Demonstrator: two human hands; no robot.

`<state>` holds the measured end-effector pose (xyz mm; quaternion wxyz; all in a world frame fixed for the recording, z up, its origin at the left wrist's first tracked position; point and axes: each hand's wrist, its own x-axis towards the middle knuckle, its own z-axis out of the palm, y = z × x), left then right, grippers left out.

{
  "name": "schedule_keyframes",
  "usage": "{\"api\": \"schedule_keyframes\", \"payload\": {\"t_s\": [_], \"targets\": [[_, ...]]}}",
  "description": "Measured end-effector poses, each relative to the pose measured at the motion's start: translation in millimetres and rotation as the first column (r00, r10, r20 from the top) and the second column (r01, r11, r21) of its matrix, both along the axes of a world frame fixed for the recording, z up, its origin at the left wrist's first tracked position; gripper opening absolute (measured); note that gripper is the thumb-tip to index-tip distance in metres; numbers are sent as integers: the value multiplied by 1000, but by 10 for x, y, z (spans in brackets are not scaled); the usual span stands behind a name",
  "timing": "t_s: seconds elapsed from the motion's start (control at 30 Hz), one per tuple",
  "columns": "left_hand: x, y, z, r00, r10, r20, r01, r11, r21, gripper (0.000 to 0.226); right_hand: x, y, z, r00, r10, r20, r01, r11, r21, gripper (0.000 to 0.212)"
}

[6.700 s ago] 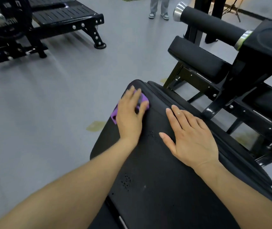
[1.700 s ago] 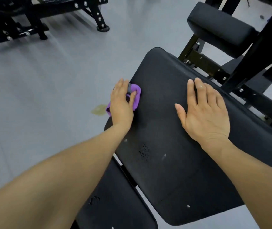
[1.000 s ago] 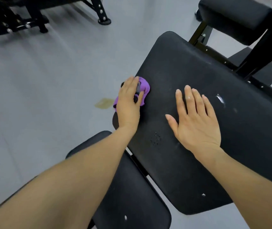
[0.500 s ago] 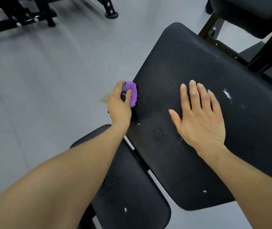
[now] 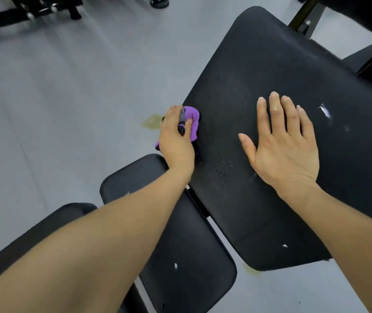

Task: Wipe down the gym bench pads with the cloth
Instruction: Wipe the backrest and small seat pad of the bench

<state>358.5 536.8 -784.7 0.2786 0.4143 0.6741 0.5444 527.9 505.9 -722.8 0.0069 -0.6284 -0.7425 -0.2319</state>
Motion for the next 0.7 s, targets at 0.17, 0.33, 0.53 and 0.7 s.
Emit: {"api": "schedule_keyframes", "payload": {"t_s": [0.17, 0.33, 0.53, 0.7], "targets": [[270, -784, -174, 986, -154, -64, 156, 988, 21, 41, -15, 5, 11, 1000, 7, -14, -7, 1000, -2, 70], [185, -585, -62, 978, -203, -35, 205, 978, 40, 36, -5, -18, 20, 1000, 9, -4, -9, 1000, 2, 70], [191, -179, 65, 991, -98, -91, 104, 993, 63, 37, 5, 7, -6, 1000, 17, -18, -17, 1000, 0, 69], [371, -847, -169, 954, -299, -18, 300, 951, 73, 48, -8, -1, 15, 1000, 10, -7, -10, 1000, -11, 70]]}}
